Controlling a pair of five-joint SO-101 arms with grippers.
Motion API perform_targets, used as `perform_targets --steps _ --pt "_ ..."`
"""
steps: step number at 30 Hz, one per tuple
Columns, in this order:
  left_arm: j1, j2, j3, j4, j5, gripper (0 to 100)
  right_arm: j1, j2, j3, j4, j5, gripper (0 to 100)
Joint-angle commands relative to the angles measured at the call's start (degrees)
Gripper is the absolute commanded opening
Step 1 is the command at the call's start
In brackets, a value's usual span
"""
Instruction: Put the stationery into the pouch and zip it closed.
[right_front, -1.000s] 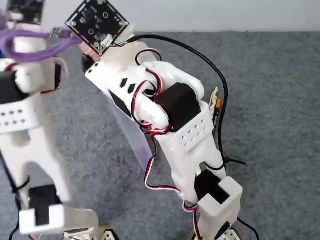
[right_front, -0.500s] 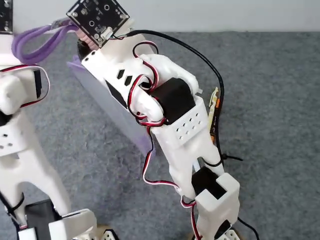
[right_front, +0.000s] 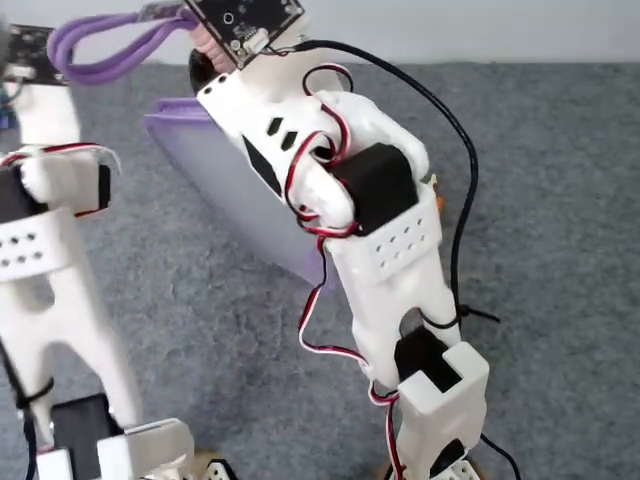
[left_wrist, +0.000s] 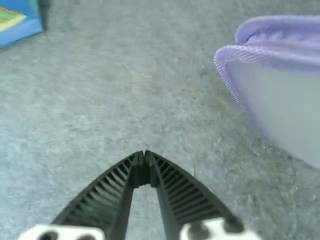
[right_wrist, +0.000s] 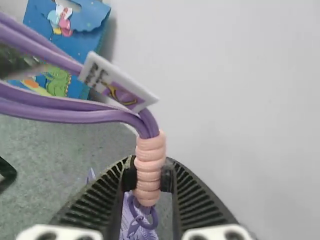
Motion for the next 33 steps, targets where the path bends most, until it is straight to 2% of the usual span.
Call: perform_targets --steps 1,7,10,15,21,27,33 --pt "2.2 3.52 -0.22 -2.02 -0.79 2 -0.57 -1.1 -4.04 0.75 -0.35 0.8" --pt "4.84 14.59 -9.98 -5.89 1.41 2 -4.35 -1.1 -6.86 7.78 -0.35 0.8" --pt "7.56 21.45 -20.0 -4.04 4.31 2 -6.46 -1.1 -7.47 9.89 -0.35 0.8" --pt "15.12 31.47 -35.74 1.23 4.84 2 -7.34 -0.66 -7.38 9.8 -0.35 0.8" --pt "18.81 32.18 -40.04 1.14 4.57 2 -7.16 -0.48 -7.21 10.24 -0.35 0.8" --pt "15.74 32.18 -39.87 1.23 4.48 2 -6.99 1.27 -3.96 12.18 -0.35 0.8" --pt "9.05 32.09 -40.22 1.23 4.48 2 -6.99 5.14 -1.76 14.73 -0.7 0.8"
